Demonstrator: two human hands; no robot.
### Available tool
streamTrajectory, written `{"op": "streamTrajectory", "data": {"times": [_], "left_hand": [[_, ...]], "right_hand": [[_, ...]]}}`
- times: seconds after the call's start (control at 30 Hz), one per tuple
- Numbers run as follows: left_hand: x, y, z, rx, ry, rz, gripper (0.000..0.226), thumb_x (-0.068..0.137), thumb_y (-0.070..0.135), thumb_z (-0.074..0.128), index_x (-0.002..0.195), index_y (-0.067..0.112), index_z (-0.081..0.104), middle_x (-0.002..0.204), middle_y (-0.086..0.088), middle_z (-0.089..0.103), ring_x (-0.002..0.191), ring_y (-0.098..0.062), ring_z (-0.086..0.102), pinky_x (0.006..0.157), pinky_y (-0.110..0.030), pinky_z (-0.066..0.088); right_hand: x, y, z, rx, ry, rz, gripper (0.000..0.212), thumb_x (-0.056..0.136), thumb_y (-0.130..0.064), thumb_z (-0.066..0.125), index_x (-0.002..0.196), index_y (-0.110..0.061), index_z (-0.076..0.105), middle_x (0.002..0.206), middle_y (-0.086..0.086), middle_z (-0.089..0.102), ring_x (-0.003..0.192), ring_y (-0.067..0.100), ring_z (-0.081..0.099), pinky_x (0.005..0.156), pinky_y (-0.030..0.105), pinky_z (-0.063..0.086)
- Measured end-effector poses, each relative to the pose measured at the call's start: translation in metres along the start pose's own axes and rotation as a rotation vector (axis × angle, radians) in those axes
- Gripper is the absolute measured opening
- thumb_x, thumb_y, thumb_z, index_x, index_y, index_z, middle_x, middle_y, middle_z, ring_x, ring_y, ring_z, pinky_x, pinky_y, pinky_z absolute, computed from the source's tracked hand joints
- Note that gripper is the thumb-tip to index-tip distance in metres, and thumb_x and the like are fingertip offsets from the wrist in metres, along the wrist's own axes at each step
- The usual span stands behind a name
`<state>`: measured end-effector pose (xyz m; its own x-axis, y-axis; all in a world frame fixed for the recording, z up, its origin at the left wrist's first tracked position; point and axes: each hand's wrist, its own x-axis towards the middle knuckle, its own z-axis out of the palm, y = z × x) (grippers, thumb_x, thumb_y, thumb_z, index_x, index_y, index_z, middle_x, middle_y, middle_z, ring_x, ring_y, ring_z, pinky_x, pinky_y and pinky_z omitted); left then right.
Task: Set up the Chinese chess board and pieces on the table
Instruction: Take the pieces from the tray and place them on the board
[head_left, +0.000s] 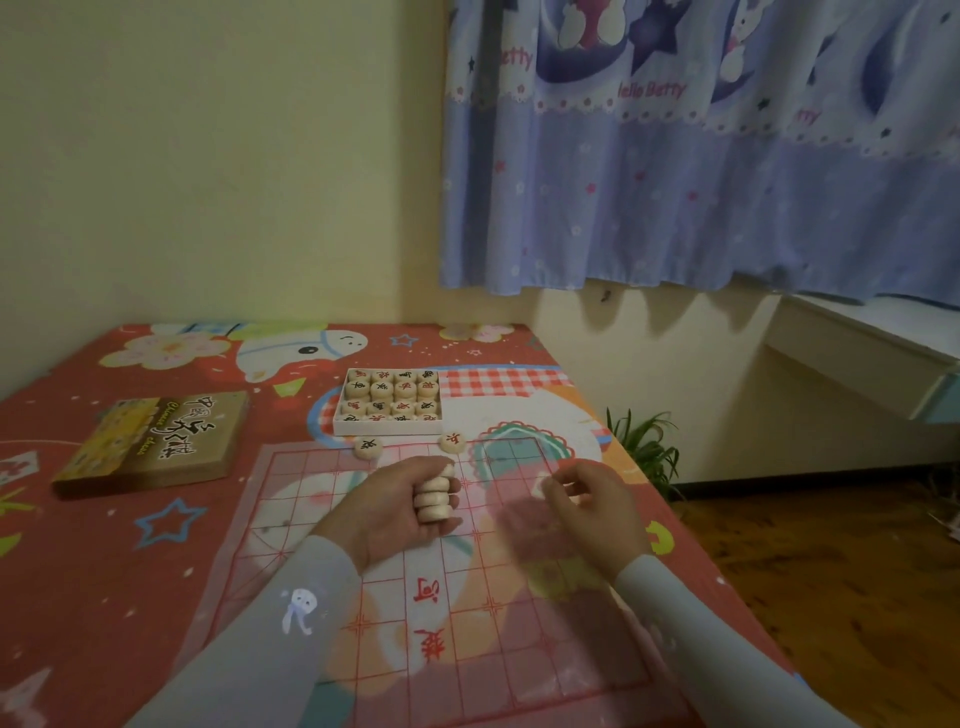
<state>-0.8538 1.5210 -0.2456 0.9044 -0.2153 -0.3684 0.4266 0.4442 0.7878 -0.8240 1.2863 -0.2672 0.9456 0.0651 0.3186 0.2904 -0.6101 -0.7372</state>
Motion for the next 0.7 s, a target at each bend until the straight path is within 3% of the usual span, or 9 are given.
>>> {"op": "streamTrajectory", "data": {"times": [0.07, 0.13, 0.23, 0.3, 0.43, 0.57, 0.7], "left_hand": [[-0.003, -0.002, 0.003, 0.079, 0.04, 0.1, 0.019, 0.093, 0.009, 0.059, 0.109, 0.0, 0.055, 0.068, -0.004, 0.055, 0.05, -0.011, 0.044, 0.063, -0.034, 0.05], [-0.006, -0.001, 0.0, 0.114, 0.035, 0.158, 0.03, 0.091, 0.003, 0.06, 0.121, 0.003, 0.055, 0.088, -0.013, 0.06, 0.058, -0.014, 0.051, 0.059, -0.033, 0.051], [-0.011, 0.001, -0.006, 0.32, 0.051, 0.212, 0.033, 0.089, 0.01, 0.066, 0.121, 0.012, 0.059, 0.097, -0.012, 0.062, 0.078, -0.018, 0.06, 0.068, -0.036, 0.054], [-0.014, 0.002, -0.009, 0.528, 0.087, 0.277, 0.029, 0.089, 0.015, 0.066, 0.117, 0.02, 0.061, 0.095, -0.005, 0.065, 0.078, -0.014, 0.063, 0.07, -0.033, 0.056], [-0.021, 0.004, -0.011, 0.857, 0.162, 0.446, 0.031, 0.089, 0.016, 0.063, 0.118, 0.025, 0.057, 0.106, 0.002, 0.066, 0.094, -0.011, 0.065, 0.071, -0.027, 0.058], [-0.023, 0.005, -0.015, 0.84, 0.151, 0.509, 0.046, 0.089, 0.007, 0.063, 0.131, 0.022, 0.048, 0.112, 0.013, 0.058, 0.098, 0.007, 0.057, 0.074, -0.01, 0.049], [-0.023, 0.009, -0.025, 0.858, 0.265, 0.469, 0.051, 0.089, 0.015, 0.064, 0.135, 0.028, 0.046, 0.11, 0.012, 0.056, 0.095, -0.001, 0.059, 0.068, -0.012, 0.05]], "right_hand": [[0.002, -0.02, 0.01, 0.08, -0.091, -0.016, 0.01, 0.088, -0.034, 0.062, 0.083, -0.026, 0.066, 0.084, -0.012, 0.066, 0.08, 0.005, 0.061, 0.073, 0.031, 0.056], [0.003, -0.04, 0.023, 0.132, -0.162, -0.037, 0.013, 0.089, -0.036, 0.061, 0.086, -0.024, 0.066, 0.084, -0.011, 0.067, 0.08, 0.004, 0.062, 0.074, 0.026, 0.054], [0.006, -0.061, 0.042, 0.262, -0.237, -0.006, 0.02, 0.087, -0.044, 0.061, 0.087, -0.024, 0.065, 0.086, -0.007, 0.067, 0.083, 0.01, 0.064, 0.078, 0.032, 0.055], [0.01, -0.07, 0.054, 0.339, -0.283, 0.04, 0.027, 0.084, -0.049, 0.063, 0.091, -0.023, 0.064, 0.089, -0.003, 0.067, 0.085, 0.015, 0.065, 0.082, 0.038, 0.056], [0.015, -0.078, 0.073, 0.396, -0.313, 0.097, 0.031, 0.075, -0.043, 0.074, 0.097, -0.025, 0.062, 0.095, 0.002, 0.068, 0.087, 0.019, 0.067, 0.078, 0.035, 0.058], [0.017, -0.082, 0.082, 0.361, -0.305, 0.072, 0.03, 0.075, -0.037, 0.076, 0.099, -0.026, 0.06, 0.094, 0.001, 0.067, 0.087, 0.018, 0.066, 0.076, 0.032, 0.058], [0.017, -0.082, 0.082, 0.254, -0.242, -0.02, 0.028, 0.079, -0.032, 0.075, 0.101, -0.026, 0.059, 0.093, -0.009, 0.065, 0.085, 0.009, 0.064, 0.07, 0.018, 0.054]]}}
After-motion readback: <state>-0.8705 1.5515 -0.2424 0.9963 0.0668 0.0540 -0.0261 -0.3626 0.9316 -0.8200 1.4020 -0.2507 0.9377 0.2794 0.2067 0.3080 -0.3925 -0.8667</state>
